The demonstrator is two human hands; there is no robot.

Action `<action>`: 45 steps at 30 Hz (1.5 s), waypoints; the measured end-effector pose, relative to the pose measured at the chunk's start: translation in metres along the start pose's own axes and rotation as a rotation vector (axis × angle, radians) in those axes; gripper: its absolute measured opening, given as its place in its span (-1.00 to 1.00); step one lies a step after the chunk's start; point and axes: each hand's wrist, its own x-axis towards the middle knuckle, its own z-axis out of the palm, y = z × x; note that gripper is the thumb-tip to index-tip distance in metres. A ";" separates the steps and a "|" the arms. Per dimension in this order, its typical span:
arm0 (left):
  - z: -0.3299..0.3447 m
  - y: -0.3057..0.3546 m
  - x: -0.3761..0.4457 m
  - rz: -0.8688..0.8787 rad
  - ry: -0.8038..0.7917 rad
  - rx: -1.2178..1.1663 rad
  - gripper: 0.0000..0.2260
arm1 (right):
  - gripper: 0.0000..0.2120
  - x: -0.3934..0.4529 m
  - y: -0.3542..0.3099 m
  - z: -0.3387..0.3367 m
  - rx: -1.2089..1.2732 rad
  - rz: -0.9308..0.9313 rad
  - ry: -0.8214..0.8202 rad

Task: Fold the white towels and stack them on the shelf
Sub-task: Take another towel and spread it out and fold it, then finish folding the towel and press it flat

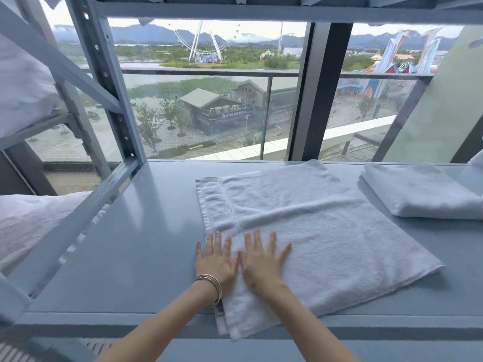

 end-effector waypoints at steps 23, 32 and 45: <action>-0.015 0.010 0.084 0.335 0.045 -0.010 -0.59 | -0.04 -0.002 0.140 -0.017 -0.035 -0.066 0.060; -0.002 -0.082 0.017 -0.174 0.058 -0.080 -0.56 | -0.12 0.041 0.063 -0.017 -0.095 -0.431 0.023; 0.016 -0.034 -0.044 0.486 0.153 -0.051 -0.15 | -0.32 -0.071 0.106 -0.016 -0.004 -0.358 0.332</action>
